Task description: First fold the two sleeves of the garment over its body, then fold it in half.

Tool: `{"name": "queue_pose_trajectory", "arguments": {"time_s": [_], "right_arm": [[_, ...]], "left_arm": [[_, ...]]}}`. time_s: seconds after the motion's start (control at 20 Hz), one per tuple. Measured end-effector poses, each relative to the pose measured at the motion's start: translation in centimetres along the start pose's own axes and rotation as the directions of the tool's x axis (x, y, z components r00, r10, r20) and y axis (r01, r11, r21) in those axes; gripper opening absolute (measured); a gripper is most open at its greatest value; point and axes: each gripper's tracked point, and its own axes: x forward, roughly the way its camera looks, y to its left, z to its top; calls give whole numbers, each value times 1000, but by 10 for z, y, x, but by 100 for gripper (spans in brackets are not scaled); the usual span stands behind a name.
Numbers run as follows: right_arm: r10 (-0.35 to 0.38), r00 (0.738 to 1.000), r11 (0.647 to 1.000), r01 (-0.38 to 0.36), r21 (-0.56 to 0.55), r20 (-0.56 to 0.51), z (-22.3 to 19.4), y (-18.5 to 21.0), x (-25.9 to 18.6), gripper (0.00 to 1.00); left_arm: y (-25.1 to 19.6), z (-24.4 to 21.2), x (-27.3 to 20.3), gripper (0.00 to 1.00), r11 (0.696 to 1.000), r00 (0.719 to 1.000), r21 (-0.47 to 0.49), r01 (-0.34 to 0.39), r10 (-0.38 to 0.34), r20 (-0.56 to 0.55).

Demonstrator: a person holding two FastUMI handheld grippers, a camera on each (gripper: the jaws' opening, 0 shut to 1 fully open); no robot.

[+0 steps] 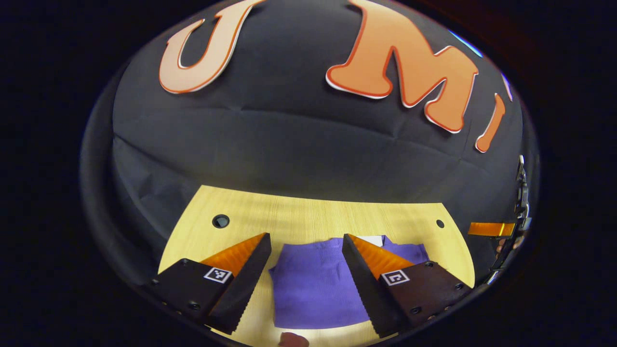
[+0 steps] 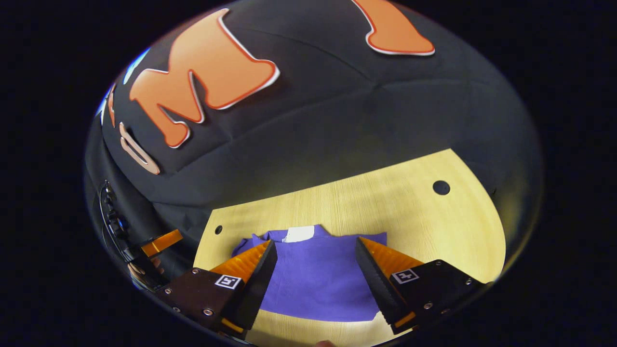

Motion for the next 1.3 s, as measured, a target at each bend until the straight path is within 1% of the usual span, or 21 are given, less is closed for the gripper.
{"name": "queue_pose_trajectory", "arguments": {"time_s": [0.1,0.2,0.3,0.35,0.4,0.55,0.65,0.7,0.8,0.9,0.95,1.05,1.1,1.2,1.3], "right_arm": [[15,997,1000,-13,-26,80,6,17,-14,97],[-13,992,997,23,-78,129,1,23,-33,97],[-35,984,990,58,-128,174,-2,36,-49,97],[-26,980,988,55,-141,198,-8,46,-58,97],[-8,974,988,43,-146,228,-14,58,-66,97],[-14,961,991,50,-122,277,-43,78,-87,97],[-26,951,990,68,-124,310,-55,85,-99,97],[-10,947,990,55,-131,322,-61,94,-106,97],[2,935,989,50,-138,354,-69,107,-117,97],[-1,925,983,71,-171,379,-75,112,-128,97],[-8,920,977,91,-191,393,-77,112,-134,96],[-13,908,967,118,-226,419,-78,112,-144,97],[-25,904,962,138,-237,427,-80,108,-149,97],[-4,889,950,146,-276,458,-79,108,-162,97],[19,876,939,150,-310,482,-79,104,-175,97]], "left_arm": [[-1,4,-22,97,999,998,35,-10,8,57],[-9,6,-41,97,997,994,79,-17,8,111],[-22,3,-57,98,994,988,113,-3,-14,152],[-25,-3,-63,98,993,987,122,-1,-18,158],[-29,-9,-72,98,991,984,131,10,-33,173],[-38,-18,-104,98,984,966,173,48,-90,244],[-44,-27,-118,98,973,958,220,70,-127,258],[-50,-28,-120,98,969,956,238,70,-133,261],[-53,-37,-129,98,966,954,244,89,-153,257],[-55,-37,-148,98,964,937,244,101,-175,302],[-52,-35,-157,98,966,927,252,65,-152,342],[-55,-38,-175,98,963,904,267,26,-137,404],[-56,-43,-185,98,963,898,270,3,-121,423],[-58,-54,-200,98,962,893,267,-49,-77,442],[-66,-64,-217,97,968,884,240,-76,-46,465]]}}
